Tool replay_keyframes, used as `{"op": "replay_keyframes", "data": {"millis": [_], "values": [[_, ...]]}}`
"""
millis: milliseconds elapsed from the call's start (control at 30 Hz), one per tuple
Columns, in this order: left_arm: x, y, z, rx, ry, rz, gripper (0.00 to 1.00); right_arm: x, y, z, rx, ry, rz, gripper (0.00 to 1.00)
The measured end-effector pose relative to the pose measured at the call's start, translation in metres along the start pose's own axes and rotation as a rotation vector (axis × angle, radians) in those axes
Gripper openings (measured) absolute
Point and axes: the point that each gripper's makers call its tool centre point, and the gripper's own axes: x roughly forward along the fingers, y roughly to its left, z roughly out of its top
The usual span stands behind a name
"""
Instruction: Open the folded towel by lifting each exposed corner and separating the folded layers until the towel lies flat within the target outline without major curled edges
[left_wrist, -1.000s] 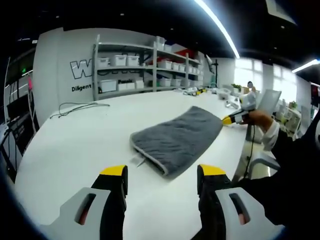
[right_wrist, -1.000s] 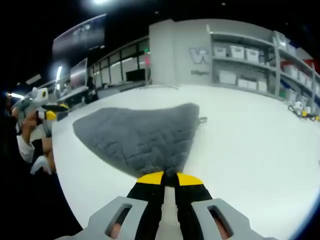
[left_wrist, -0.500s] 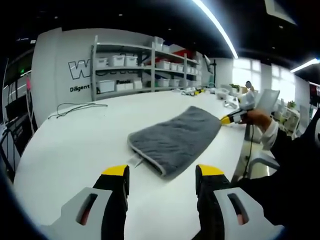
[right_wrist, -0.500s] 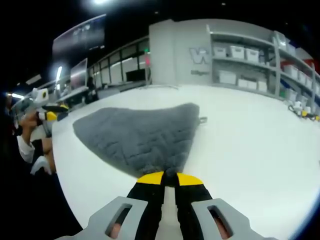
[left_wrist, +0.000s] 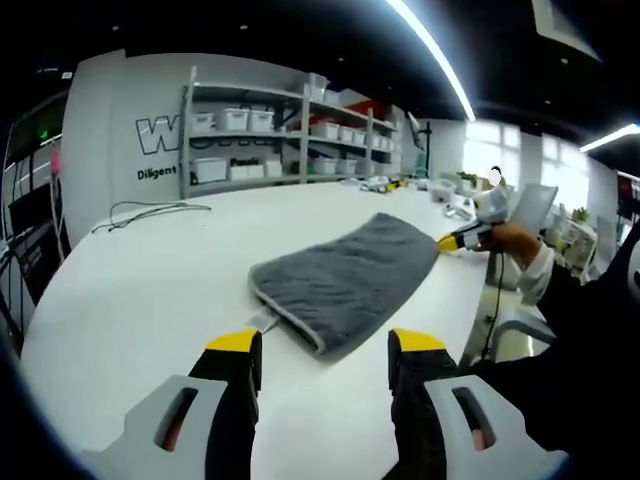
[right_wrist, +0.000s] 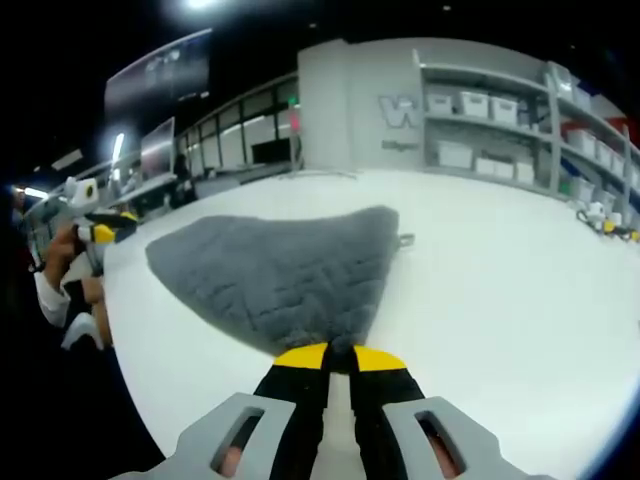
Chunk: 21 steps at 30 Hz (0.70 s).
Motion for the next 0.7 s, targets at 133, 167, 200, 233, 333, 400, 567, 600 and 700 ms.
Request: {"op": "replay_keyframes", "data": {"millis": [133,167,200,233,333,400,567,600,700], "values": [[0.0018,-0.0017,-0.0012,-0.005,0.005,-0.005,0.49,0.0004,-0.0009,0.0006,0.000,0.000,0.000,0.04],[0.0021,-0.0015,-0.0018,-0.005,0.009,-0.004,0.48,0.0003,-0.0008,0.0006,0.000,0.000,0.001,0.04],[0.0025,-0.0009,-0.0023,-0.005,0.011,-0.002,0.48,0.0003,-0.0008,0.0006,0.000,0.000,0.001,0.04],[0.0026,-0.0005,-0.0025,-0.004,0.012,-0.001,0.48,0.0004,-0.0009,0.0007,0.000,0.000,0.001,0.04],[0.0030,0.0003,-0.0025,-0.004,0.012,0.000,0.46,0.0005,-0.0011,0.0009,0.003,-0.001,0.001,0.04],[0.0035,0.0004,-0.0025,-0.007,0.012,0.002,0.45,0.0008,-0.0020,0.0013,0.003,-0.001,0.001,0.04],[0.0065,-0.0015,-0.0052,0.002,0.025,-0.003,0.45,0.0013,-0.0035,0.0019,0.005,-0.001,0.002,0.04],[0.0069,-0.0017,-0.0055,-0.001,0.028,-0.004,0.45,0.0014,-0.0038,0.0020,0.005,-0.001,0.002,0.04],[0.0079,-0.0024,-0.0058,-0.006,0.031,-0.005,0.44,0.0016,-0.0046,0.0023,0.004,-0.002,0.003,0.04]]}}
